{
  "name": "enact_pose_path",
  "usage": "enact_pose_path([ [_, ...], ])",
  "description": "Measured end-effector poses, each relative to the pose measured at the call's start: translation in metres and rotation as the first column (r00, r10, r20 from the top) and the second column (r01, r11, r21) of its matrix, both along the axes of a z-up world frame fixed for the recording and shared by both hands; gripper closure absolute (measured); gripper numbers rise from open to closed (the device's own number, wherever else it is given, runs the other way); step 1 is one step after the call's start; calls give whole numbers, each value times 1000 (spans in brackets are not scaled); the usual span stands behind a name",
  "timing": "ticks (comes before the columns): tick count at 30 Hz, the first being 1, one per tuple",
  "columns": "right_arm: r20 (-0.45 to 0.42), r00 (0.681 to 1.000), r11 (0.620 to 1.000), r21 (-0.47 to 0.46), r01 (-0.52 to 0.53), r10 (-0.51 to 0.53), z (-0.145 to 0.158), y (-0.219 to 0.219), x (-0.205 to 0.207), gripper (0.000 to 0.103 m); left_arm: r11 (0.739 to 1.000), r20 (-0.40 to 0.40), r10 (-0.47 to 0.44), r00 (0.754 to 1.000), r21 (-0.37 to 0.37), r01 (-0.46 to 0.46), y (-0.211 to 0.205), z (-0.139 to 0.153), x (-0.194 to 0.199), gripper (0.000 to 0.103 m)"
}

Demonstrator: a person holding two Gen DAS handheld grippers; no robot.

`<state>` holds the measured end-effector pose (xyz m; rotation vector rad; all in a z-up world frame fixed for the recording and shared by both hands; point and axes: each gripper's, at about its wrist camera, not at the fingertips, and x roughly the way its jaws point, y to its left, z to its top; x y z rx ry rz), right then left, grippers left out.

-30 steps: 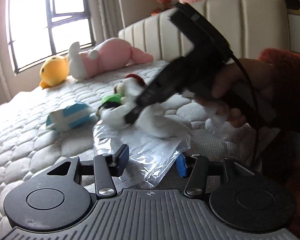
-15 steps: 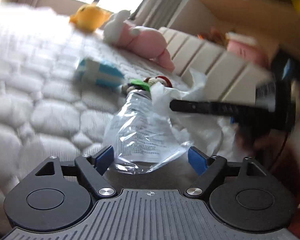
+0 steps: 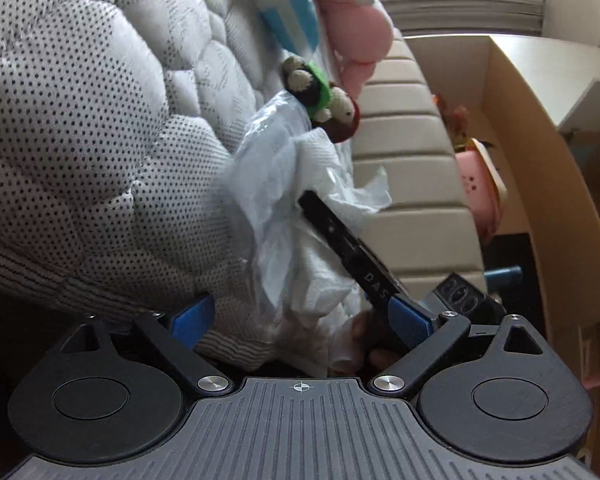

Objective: Organize objects

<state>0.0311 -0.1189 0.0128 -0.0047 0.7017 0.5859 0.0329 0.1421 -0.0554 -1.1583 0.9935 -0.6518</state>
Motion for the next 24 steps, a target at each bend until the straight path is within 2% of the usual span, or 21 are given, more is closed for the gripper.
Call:
enact_pose_path([
  [4,-20,1000,999,39,20,-20,-5,-14,-4,95,999,-90,21,996,-34,-24,-4,-2,19,0],
  [6,-21,1000,998,50,24,-23,-7,-15,-7,95,1000,-131,10,991,-10,-11,-11,2,27,0],
  [7,-21,999,998,57,25,-23,-7,-16,-8,95,1000,-127,-2,992,15,4,-13,6,30,0],
  [9,-23,999,997,71,24,-22,-7,-16,-10,95,999,-103,-22,994,26,25,-17,12,32,0],
  [12,-22,1000,997,77,16,-14,-8,-15,-8,95,998,-41,-12,999,-68,9,-15,17,32,0],
  [16,-29,1000,996,90,11,-9,-7,-14,-7,94,997,-41,70,997,-17,-71,-9,18,41,0],
  [20,-24,1000,994,108,2,0,-8,-16,-12,94,992,-56,122,991,-22,-124,-9,14,44,0],
  [22,-28,1000,992,126,5,-1,-9,-17,-12,94,990,-11,132,991,-40,-132,-8,16,41,0],
  [24,-29,1000,990,138,8,-4,-8,-18,-12,94,993,116,120,986,-11,-119,-11,29,38,0],
])
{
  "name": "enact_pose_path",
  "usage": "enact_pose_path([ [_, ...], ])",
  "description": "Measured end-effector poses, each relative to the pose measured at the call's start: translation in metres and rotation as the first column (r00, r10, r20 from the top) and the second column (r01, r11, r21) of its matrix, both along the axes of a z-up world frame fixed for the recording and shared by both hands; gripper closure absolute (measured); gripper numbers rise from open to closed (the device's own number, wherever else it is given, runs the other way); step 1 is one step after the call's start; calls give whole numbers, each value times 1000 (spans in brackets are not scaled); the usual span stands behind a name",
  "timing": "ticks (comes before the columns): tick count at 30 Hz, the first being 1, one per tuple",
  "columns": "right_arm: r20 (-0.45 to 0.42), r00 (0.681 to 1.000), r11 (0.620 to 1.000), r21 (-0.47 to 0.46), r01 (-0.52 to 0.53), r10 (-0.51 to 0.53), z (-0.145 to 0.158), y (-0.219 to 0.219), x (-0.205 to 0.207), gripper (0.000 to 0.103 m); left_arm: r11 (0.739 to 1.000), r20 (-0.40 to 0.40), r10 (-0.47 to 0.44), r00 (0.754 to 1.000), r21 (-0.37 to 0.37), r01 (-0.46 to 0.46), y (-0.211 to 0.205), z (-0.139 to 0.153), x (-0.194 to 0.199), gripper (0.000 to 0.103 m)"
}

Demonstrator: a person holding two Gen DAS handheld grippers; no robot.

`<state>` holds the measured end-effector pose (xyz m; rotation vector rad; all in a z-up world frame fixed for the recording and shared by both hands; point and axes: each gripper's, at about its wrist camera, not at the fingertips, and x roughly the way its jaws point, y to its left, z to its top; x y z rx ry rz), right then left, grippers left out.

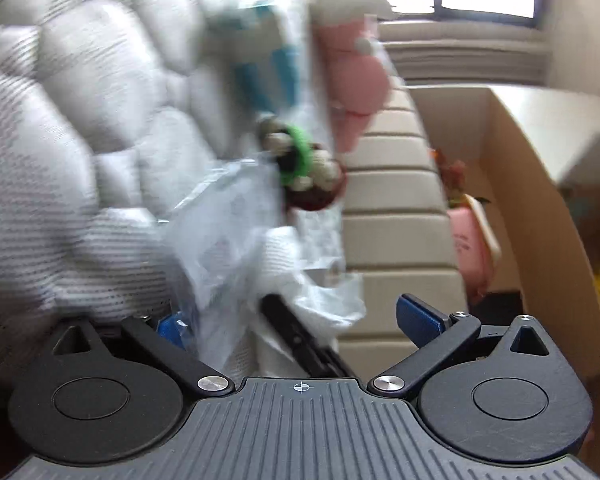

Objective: Organize objects

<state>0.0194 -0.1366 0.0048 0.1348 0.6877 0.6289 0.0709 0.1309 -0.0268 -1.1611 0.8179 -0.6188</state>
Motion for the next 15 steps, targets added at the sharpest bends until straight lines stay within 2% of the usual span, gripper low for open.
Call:
enact_pose_path([
  [2,-1,1000,1000,11,2,-2,1,0,0,94,991,97,5,995,133,-18,-7,17,1,0],
  [3,0,1000,1000,14,1,-1,2,1,1,94,977,123,13,992,212,-39,-11,23,4,0],
  [5,-2,1000,1000,30,-1,1,3,2,2,94,943,127,51,991,319,-89,-15,24,14,0],
  [8,-6,999,998,62,-32,33,4,10,3,94,931,118,86,989,345,-122,-13,11,24,1],
  [10,-6,997,994,86,-72,73,4,19,3,95,920,168,101,981,359,-156,-14,12,24,1],
  [12,-7,993,988,104,-114,116,4,30,3,95,897,219,94,971,405,-178,-20,15,24,1],
  [15,-5,987,986,58,-157,158,-1,50,7,95,863,267,58,962,470,-182,-34,16,26,1],
])
